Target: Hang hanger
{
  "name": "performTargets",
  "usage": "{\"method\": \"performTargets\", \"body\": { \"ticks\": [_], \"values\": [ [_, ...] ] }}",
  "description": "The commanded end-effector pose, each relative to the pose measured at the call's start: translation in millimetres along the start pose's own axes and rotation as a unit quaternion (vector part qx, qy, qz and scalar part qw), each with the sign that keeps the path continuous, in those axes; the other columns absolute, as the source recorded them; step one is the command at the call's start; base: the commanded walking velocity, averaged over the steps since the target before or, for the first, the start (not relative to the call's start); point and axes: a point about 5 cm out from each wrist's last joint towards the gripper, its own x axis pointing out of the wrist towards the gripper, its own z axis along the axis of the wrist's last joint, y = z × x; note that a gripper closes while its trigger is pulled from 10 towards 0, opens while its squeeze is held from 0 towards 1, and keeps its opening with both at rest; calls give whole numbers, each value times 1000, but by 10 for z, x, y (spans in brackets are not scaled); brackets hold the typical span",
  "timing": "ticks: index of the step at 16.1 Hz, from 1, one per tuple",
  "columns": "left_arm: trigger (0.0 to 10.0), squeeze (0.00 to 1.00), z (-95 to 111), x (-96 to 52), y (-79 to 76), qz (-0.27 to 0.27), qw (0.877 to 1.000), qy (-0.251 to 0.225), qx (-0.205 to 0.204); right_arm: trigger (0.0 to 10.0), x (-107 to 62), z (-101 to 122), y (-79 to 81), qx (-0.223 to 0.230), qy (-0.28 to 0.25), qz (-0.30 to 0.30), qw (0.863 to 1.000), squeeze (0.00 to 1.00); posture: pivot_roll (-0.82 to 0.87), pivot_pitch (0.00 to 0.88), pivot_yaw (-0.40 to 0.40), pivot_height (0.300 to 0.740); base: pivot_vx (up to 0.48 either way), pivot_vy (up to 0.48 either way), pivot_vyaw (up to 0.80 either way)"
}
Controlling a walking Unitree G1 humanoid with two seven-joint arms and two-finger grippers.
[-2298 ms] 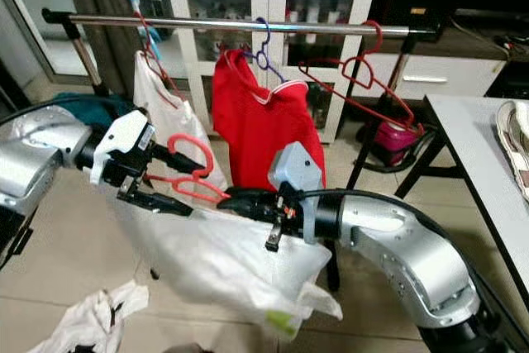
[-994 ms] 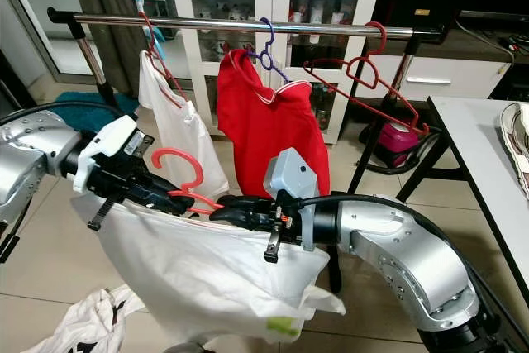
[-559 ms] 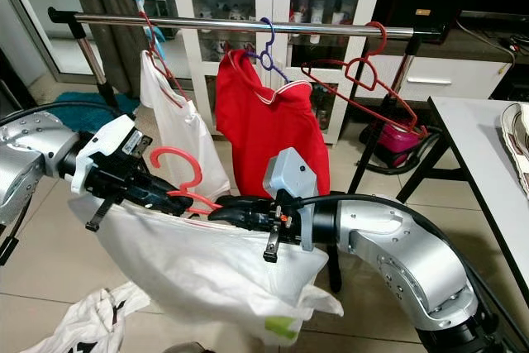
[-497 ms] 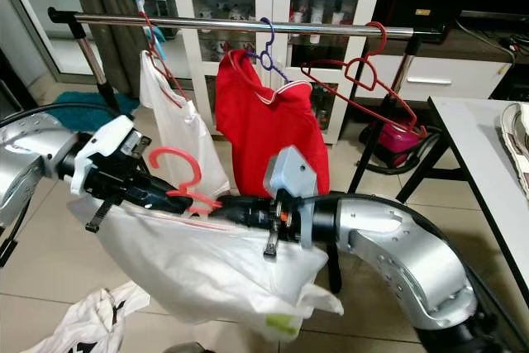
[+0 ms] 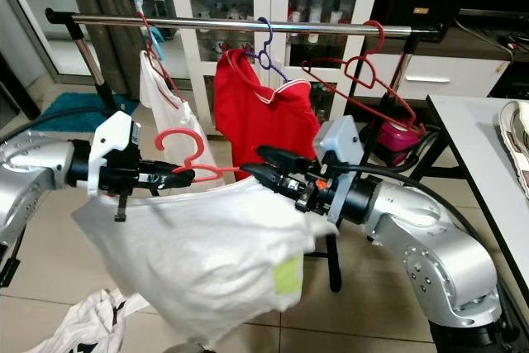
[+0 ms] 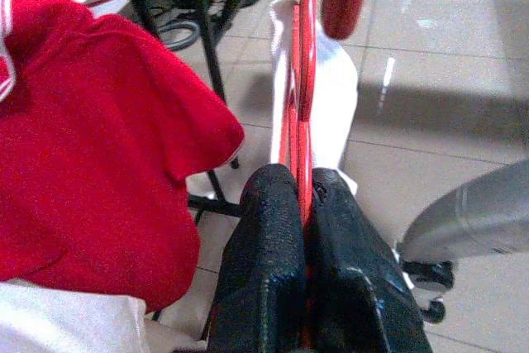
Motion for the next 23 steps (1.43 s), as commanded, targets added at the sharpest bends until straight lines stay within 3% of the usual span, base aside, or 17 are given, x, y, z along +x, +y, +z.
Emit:
{"method": "performTargets", "body": {
  "ticks": [1, 2, 4, 5, 6, 8, 14, 15, 19, 23],
  "values": [
    [0, 0, 53, -80, 60, 31, 999, 2, 4, 10000, -40, -90, 1, -39, 34, -33, 998, 1000, -57, 0, 63, 740, 0, 0, 0],
    [0, 0, 57, -84, 64, 36, 999, 1, 2, 10000, -51, -126, -5, -44, 41, -44, 997, 1000, -57, 0, 63, 740, 0, 0, 0],
    [0, 0, 63, -91, 72, 47, 999, 3, 2, 10000, -57, -305, -85, -110, 94, -93, 985, 1000, -63, 0, 68, 740, 0, 0, 0],
    [0, 0, 66, -91, 76, 50, 999, 3, 2, 10000, -52, -334, -90, -128, 99, -100, 982, 729, -64, 0, 68, 740, 0, 0, 0],
    [0, 0, 70, -92, 81, 52, 999, 2, 2, 10000, -44, -377, -97, -140, 104, -112, 978, 0, -66, 0, 69, 740, 0, 0, 0],
    [0, 0, 97, -91, 107, 68, 998, -4, -3, 10000, -19, -537, -42, -183, 150, -104, 966, 0, -68, 0, 71, 740, 0, 0, 0],
    [0, 0, 170, -90, 112, 90, 995, -27, -19, 10000, 21, -713, -20, -198, 156, -137, 958, 0, -63, 0, 60, 740, 0, 0, 0],
    [0, 0, 208, -86, 93, 83, 996, -36, -23, 10000, 30, -766, -73, -219, 169, -157, 948, 0, -62, 0, 59, 740, 0, 0, 0],
    [0, 0, 277, -84, 48, 78, 996, -47, -24, 10000, 78, -833, -191, -235, 178, -187, 937, 0, -52, 0, 45, 740, 0, 0, 0],
    [0, 0, 327, -107, 6, 73, 996, -50, -26, 10000, 64, -810, -360, -289, 182, -237, 910, 0, -44, 0, 33, 740, 0, 0, 0]
  ]
}}
